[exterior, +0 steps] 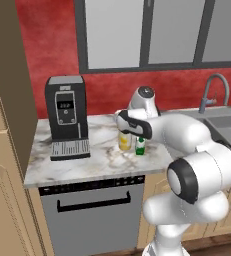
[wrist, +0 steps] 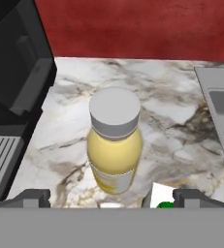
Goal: Move the drinks to the dining counter.
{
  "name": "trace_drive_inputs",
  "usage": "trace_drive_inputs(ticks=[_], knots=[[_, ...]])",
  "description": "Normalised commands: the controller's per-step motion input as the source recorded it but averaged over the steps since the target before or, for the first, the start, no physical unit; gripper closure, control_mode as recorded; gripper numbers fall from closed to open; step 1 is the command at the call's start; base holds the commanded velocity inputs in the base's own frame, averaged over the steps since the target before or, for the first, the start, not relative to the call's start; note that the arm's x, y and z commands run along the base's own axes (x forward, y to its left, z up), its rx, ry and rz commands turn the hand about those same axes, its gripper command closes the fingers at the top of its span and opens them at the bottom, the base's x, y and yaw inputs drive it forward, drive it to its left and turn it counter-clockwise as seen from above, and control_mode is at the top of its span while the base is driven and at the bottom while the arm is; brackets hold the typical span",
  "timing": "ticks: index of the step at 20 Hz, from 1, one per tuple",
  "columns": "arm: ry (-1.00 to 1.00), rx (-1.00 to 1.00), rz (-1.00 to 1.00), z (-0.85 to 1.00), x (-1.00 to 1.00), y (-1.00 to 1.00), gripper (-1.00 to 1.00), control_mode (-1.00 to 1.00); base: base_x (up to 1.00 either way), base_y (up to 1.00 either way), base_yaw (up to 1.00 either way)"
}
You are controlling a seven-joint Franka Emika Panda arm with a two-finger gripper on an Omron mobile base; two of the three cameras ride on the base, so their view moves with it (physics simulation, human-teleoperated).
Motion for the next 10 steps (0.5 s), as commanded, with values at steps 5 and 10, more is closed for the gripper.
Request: trace_drive_inputs(ticks=[5,10], knots=[[0.00,0.00,0.00,-0.01,0.17,0.00,-1.00,-1.00,0.00,0.00,0.00],[0.00,0.00,0.00,-0.03,0.19,0.00,-1.00,-1.00,0.00,0.00,0.00]])
